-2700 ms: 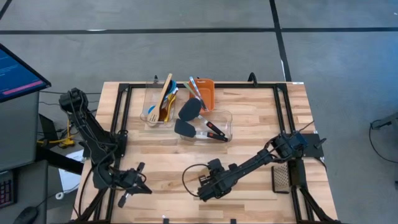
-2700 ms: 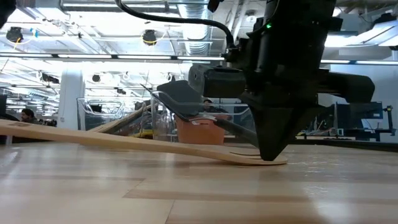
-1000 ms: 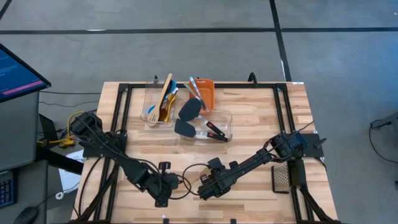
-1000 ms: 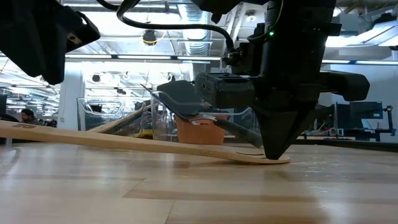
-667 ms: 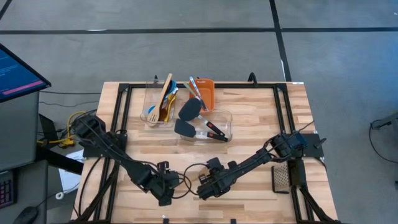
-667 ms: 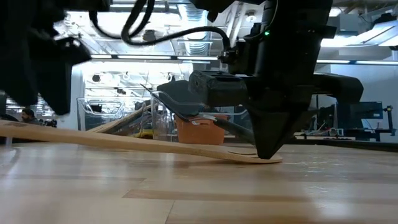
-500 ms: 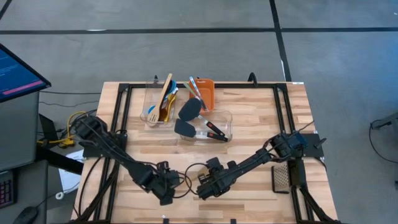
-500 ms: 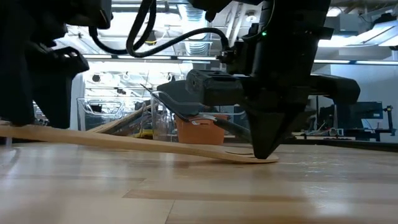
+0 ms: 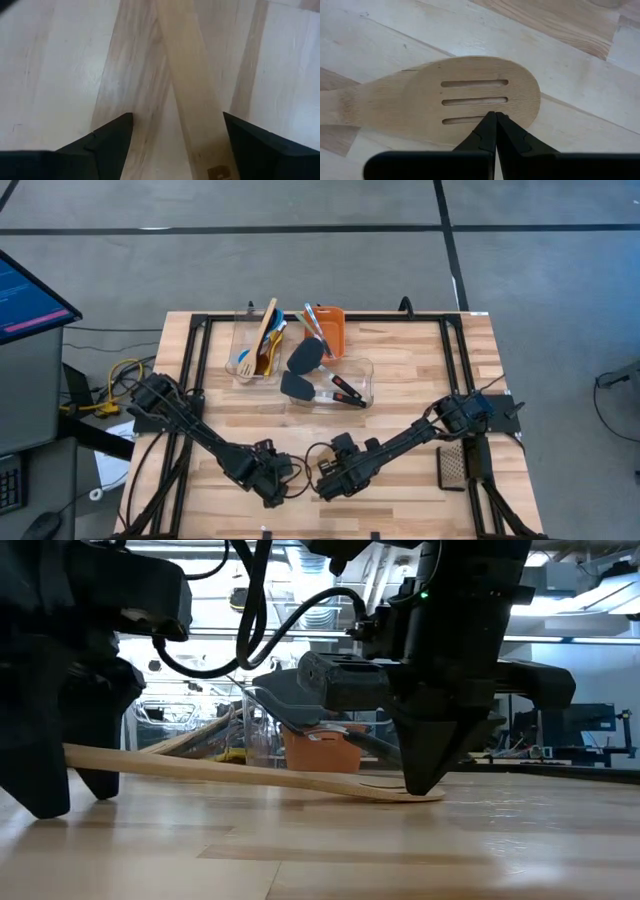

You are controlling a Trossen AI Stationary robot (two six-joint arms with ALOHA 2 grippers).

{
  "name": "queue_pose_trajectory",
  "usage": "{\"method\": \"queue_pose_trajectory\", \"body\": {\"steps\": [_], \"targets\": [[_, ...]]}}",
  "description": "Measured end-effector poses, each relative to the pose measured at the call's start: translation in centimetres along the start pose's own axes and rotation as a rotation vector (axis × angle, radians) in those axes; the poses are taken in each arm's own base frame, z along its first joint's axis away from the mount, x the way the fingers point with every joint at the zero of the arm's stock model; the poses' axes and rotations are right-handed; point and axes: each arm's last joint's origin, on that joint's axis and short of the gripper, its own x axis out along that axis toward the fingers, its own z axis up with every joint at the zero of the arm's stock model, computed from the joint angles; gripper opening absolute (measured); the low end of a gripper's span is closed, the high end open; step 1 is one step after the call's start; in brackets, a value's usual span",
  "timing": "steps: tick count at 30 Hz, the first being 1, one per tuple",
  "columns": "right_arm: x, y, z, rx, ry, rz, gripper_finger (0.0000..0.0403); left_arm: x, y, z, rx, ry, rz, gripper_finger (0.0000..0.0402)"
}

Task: Pick & Place Kitchen Items
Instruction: Put the light brown wooden slotted spatula into the top transparent bin

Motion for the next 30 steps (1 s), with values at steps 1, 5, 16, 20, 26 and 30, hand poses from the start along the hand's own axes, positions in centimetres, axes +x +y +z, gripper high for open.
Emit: {"method": "queue_pose_trajectory", "body": {"steps": [1,5,16,20,26,30], "targets": [[0.00,0.01,0.00,-0.005,-0.001,0.001,0.0000,-0.11,0.04,0.07,-0.004,-0.004,-0.002,0.0278],[0.00,0.05,0.00,-0.003,-0.001,0.005,0.0000,-0.29,0.04,0.11,-0.007,-0.024,0.003,0.0257],[0.00,0.07,0.00,-0.003,-0.001,0.007,0.0000,-0.23,0.02,0.16,-0.010,-0.041,0.008,0.0102],[-0.04,0.07,-0.01,-0.004,0.002,0.007,0.0000,-0.26,0.07,0.17,-0.028,-0.047,0.017,0.0060],[-0.08,0.06,-0.08,-0.006,0.002,0.008,0.0000,-0.28,0.02,0.07,-0.011,-0.044,0.017,0.0061],[-0.08,0.07,-0.08,-0.006,0.002,0.009,0.0000,-0.28,0.01,0.06,-0.003,-0.042,0.015,0.0066]]}}
